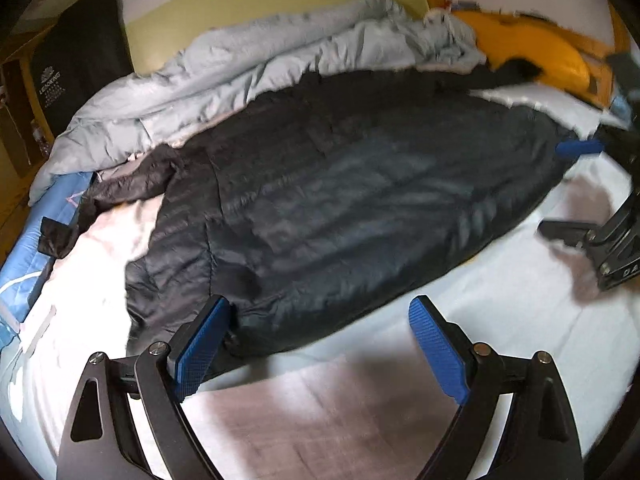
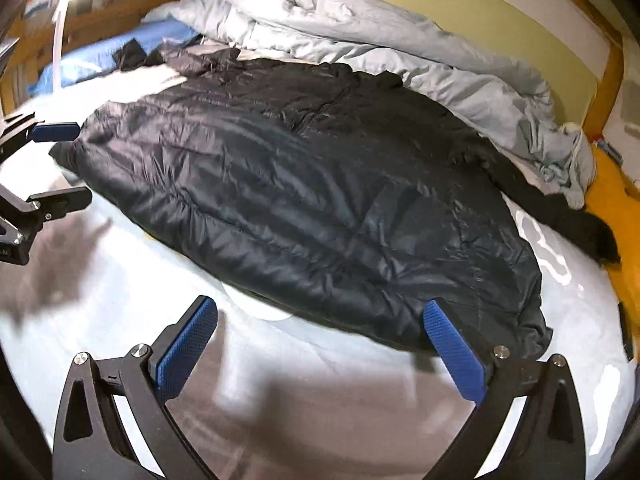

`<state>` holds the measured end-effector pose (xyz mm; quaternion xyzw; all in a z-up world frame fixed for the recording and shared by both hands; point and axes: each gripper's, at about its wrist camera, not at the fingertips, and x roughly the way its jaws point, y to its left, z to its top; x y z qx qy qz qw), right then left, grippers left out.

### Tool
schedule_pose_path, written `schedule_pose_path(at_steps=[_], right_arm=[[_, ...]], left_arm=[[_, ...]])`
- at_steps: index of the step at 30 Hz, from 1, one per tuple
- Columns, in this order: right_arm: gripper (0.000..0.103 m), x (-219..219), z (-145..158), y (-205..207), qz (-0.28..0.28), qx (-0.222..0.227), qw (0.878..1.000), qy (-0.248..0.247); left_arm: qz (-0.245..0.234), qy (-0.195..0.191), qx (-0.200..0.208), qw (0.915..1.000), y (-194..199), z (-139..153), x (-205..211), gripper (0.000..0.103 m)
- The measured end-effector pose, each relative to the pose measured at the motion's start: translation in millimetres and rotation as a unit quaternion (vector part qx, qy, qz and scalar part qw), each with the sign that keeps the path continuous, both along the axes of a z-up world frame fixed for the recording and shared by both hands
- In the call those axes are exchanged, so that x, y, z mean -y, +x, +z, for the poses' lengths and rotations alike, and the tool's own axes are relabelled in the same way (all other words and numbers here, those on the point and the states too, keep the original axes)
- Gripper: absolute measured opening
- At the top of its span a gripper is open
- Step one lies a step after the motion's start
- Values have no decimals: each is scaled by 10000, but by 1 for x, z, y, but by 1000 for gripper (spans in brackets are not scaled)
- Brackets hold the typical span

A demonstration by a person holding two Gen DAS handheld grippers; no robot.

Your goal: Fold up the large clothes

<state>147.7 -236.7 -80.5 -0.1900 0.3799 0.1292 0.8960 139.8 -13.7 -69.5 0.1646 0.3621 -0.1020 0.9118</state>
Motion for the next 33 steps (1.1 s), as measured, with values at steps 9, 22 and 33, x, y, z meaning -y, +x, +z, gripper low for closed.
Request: schedule_pose_path(at_steps=[9, 22, 33], right_arm=[[102, 23, -14, 23, -828, 435, 9914, -911], [16, 69, -9, 33, -1188, 314, 9903, -649], [23, 72, 12, -48, -738, -418, 9953, -477]], left_arm=[[1000, 203, 127, 9947, 29, -19, -26, 93], [1150, -97, -168, 9932, 27, -11, -65, 11], [988, -698, -968, 9879, -63, 11, -94, 14]])
